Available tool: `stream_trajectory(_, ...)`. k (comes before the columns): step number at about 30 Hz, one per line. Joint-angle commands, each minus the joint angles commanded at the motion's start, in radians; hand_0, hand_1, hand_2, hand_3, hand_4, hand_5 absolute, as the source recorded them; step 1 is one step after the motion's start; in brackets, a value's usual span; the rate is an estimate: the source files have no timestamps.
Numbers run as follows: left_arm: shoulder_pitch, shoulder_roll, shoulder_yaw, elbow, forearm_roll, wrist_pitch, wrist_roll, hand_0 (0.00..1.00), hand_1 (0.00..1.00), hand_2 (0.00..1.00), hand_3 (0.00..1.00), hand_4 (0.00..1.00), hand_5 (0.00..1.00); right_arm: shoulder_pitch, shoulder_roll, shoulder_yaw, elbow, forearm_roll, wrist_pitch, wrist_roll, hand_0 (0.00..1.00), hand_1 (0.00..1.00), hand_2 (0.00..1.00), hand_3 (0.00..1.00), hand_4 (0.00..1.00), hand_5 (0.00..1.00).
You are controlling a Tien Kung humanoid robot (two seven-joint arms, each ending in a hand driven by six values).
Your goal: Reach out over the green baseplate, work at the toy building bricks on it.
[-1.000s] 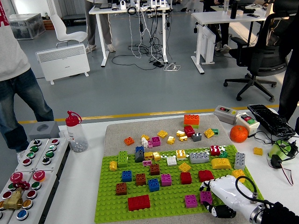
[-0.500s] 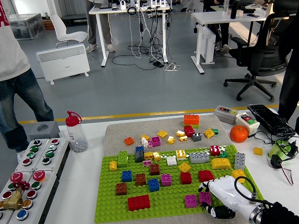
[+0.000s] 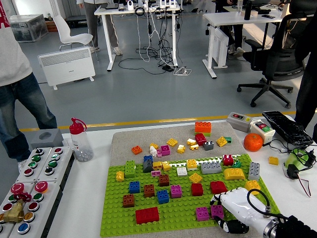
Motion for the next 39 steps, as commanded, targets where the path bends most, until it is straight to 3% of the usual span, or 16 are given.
stream_trajectory(13,0.005,0.000,-0.003,0.000,0.007,0.000,0.001,0.670,0.613,0.563,0.464,0.241,0.998,-0.003,0.004,-0.002,-0.002,-0.026,-0.010,-0.010,0.546,0.676,0.668,0.606,0.454,0.076)
stream_trajectory(14,0.005,0.000,-0.003,0.000,0.007,0.000,0.001,0.670,0.613,0.563,0.463,0.242,0.998,-0.004,0.004,-0.001,-0.001,-0.027,-0.011,-0.011,0.586,0.708,0.709,0.626,0.467,0.077)
stream_trajectory(37,0.008,0.000,0.001,0.000,0.004,-0.002,0.001,0.669,0.613,0.563,0.463,0.241,0.998,-0.012,-0.002,0.012,0.036,-0.009,0.003,-0.032,0.631,0.745,0.769,0.640,0.500,0.054)
stream_trajectory(39,0.007,0.000,0.001,0.000,0.004,-0.002,0.001,0.668,0.613,0.564,0.463,0.242,0.998,-0.013,-0.003,0.017,0.040,-0.003,0.004,-0.033,0.684,0.781,0.811,0.679,0.540,0.067)
